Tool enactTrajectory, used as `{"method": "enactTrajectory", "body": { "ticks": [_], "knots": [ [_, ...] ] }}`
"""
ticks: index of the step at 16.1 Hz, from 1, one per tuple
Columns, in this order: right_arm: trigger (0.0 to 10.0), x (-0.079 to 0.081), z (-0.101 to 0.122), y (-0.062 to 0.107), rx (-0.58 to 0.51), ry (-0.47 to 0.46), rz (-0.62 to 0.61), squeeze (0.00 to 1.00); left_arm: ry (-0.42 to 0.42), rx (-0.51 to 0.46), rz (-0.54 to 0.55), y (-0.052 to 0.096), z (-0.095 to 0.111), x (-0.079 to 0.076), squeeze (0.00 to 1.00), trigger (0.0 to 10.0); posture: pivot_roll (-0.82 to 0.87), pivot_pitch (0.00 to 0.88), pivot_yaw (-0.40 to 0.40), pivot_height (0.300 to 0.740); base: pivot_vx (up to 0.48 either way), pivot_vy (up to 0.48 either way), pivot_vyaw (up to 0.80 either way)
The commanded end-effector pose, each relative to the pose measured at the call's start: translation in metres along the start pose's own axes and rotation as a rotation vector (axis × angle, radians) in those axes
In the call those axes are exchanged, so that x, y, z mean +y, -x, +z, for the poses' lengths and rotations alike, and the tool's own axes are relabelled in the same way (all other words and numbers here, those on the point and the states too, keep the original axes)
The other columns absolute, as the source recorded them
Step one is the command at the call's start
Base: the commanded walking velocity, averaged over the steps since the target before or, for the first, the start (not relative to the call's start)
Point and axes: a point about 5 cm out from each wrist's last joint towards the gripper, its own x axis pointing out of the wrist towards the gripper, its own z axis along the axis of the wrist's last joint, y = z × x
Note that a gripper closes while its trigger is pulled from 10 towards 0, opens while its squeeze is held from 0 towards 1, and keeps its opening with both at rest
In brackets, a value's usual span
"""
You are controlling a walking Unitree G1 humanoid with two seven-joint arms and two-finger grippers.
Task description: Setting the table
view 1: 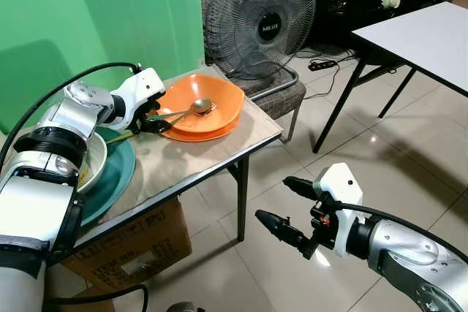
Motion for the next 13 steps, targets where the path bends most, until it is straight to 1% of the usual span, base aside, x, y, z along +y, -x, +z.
{"method": "enactTrajectory", "body": {
  "ticks": [1,2,3,4,5,7,8,9,10,13],
  "knots": [
    [10.0,-0.001,0.006,0.004,-0.02,0.033,-0.018,0.0,0.007,-0.04,0.046,0.008,0.014,0.009,0.0,10.0,-0.08,0.0,0.047,0.74,0.0,0.0,0.0],
    [10.0,-0.001,0.006,0.004,-0.02,0.033,-0.018,0.0,0.012,-0.044,0.047,0.008,0.015,0.01,0.0,10.0,-0.08,0.0,0.048,0.74,0.0,0.0,0.0],
    [10.0,-0.001,0.006,0.005,-0.02,0.033,-0.019,0.0,0.037,-0.058,0.033,0.01,0.019,0.01,0.16,10.0,-0.08,0.0,0.049,0.74,0.0,0.0,0.0],
    [10.0,-0.001,0.006,0.005,-0.02,0.032,-0.02,0.0,0.059,-0.055,-0.001,0.011,0.021,0.008,1.0,10.0,-0.08,0.0,0.049,0.74,0.0,0.0,0.0],
    [10.0,0.0,0.006,0.005,-0.021,0.031,-0.02,0.0,0.056,-0.049,-0.026,0.011,0.02,0.006,1.0,10.0,-0.08,0.0,0.052,0.74,0.0,0.0,0.0],
    [10.0,0.0,0.006,0.005,-0.021,0.027,-0.019,0.0,0.057,-0.039,-0.09,0.008,0.019,-0.004,1.0,10.0,-0.07,0.0,0.05,0.74,0.0,0.0,0.0],
    [10.0,0.0,0.005,0.004,-0.019,0.026,-0.018,0.0,0.049,-0.008,-0.091,0.006,0.014,-0.008,1.0,10.0,-0.07,0.0,0.047,0.74,0.0,0.0,0.0],
    [10.0,0.0,0.005,0.004,-0.019,0.025,-0.014,0.0,0.038,0.031,-0.082,0.005,0.008,-0.009,0.69,10.0,-0.07,0.0,0.047,0.74,0.0,0.0,0.0],
    [10.0,0.001,0.005,0.004,-0.018,0.024,-0.009,0.0,0.04,0.067,-0.081,0.005,0.0,-0.011,0.0,10.0,-0.07,0.0,0.047,0.74,0.0,0.0,0.0],
    [10.0,0.001,0.004,0.003,-0.016,0.021,-0.005,0.0,0.064,0.1,-0.1,0.005,-0.009,-0.017,0.0,10.0,-0.07,0.0,0.047,0.74,0.0,0.0,0.0]
  ]
}}
